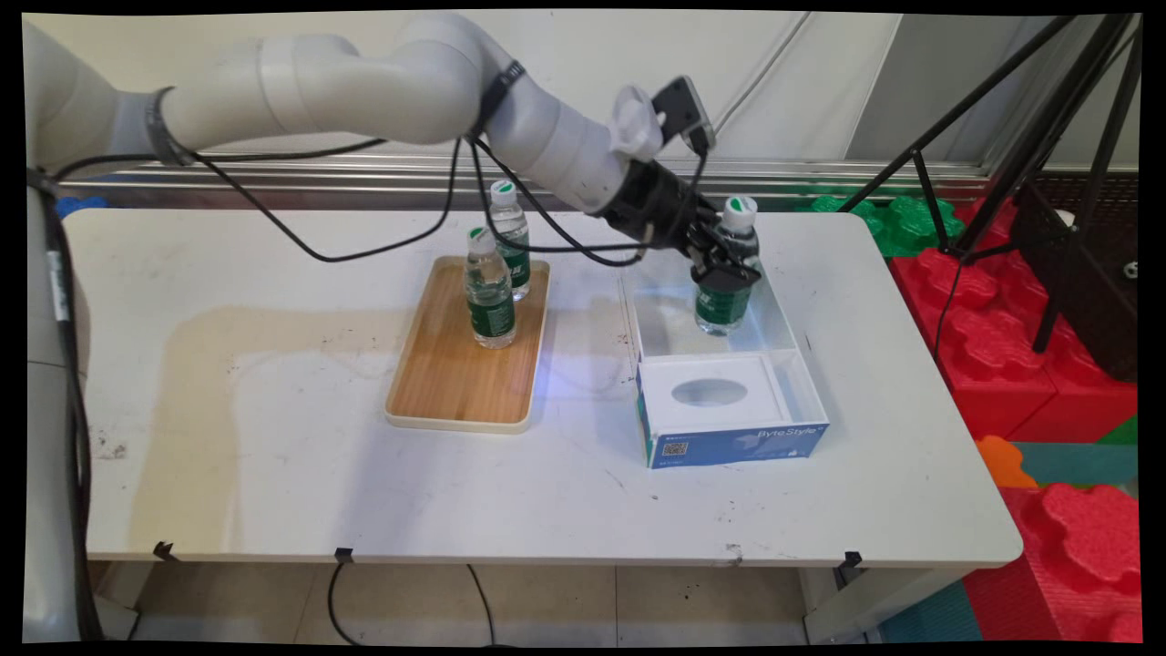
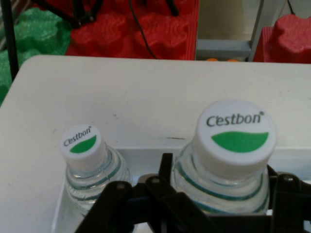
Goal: Place the picked object on the tray
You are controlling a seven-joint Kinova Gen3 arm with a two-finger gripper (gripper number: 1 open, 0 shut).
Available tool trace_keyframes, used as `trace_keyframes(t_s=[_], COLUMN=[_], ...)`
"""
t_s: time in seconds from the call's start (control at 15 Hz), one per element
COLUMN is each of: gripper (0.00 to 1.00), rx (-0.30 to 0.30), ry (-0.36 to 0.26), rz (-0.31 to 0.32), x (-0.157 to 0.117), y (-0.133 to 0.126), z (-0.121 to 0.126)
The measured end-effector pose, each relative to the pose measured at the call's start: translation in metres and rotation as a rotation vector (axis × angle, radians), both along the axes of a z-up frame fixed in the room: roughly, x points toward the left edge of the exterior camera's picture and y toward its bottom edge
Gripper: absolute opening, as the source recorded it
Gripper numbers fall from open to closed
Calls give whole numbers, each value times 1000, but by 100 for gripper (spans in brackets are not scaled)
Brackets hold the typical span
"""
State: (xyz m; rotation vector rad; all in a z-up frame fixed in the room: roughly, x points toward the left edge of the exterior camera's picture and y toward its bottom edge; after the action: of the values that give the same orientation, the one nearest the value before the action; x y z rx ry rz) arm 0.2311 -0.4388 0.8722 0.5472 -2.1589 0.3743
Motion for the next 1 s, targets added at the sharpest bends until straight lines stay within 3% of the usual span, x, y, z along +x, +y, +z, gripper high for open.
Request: trace_keyframes(t_s=[0.6,1.0], gripper=[0,0], rx=[-31,-38], ry=[36,26], rz=[-8,-11], x=[45,91], y=[43,77], z=[60,95])
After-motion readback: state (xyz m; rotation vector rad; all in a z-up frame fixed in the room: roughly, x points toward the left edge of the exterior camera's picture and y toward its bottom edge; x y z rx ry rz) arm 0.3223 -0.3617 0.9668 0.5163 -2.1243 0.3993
